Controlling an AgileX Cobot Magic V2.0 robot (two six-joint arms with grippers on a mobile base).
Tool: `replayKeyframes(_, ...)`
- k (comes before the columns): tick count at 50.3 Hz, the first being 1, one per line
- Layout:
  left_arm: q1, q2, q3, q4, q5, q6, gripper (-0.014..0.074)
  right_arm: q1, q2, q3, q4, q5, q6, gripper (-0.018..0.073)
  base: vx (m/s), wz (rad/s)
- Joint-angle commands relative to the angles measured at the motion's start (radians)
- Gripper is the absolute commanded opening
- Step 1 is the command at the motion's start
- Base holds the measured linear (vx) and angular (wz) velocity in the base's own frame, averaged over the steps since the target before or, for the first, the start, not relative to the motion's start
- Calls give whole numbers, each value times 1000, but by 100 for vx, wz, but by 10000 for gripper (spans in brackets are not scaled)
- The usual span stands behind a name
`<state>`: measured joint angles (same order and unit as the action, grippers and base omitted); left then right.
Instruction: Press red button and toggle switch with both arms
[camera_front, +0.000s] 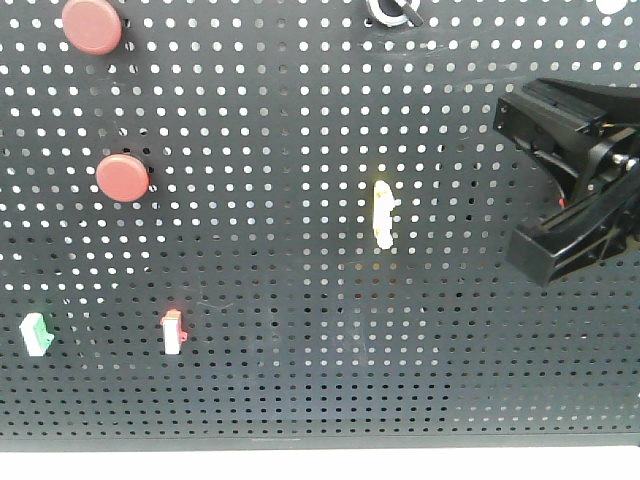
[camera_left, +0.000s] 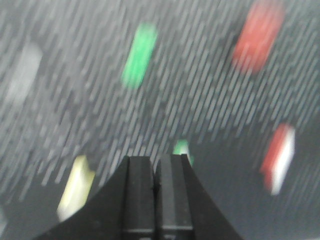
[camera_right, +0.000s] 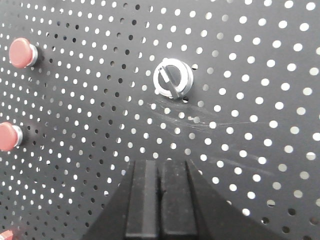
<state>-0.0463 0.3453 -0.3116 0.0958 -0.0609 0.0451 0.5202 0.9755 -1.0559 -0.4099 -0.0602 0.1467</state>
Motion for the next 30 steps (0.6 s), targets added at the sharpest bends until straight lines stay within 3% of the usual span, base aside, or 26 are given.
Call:
replayKeyframes(1, 59, -112, 99, -14, -63, -16, 2, -6, -15, -30, 0, -71, -8, -3, 0, 0)
replayKeyframes(16, 72, -380, 374, -28, -96, -33, 2, -6, -15, -30, 0, -67, -8, -3, 0, 0)
replayKeyframes(30, 64, -373, 373, -39, -71, -35, 2, -6, -15, -30, 0, -59, -8, -3, 0, 0)
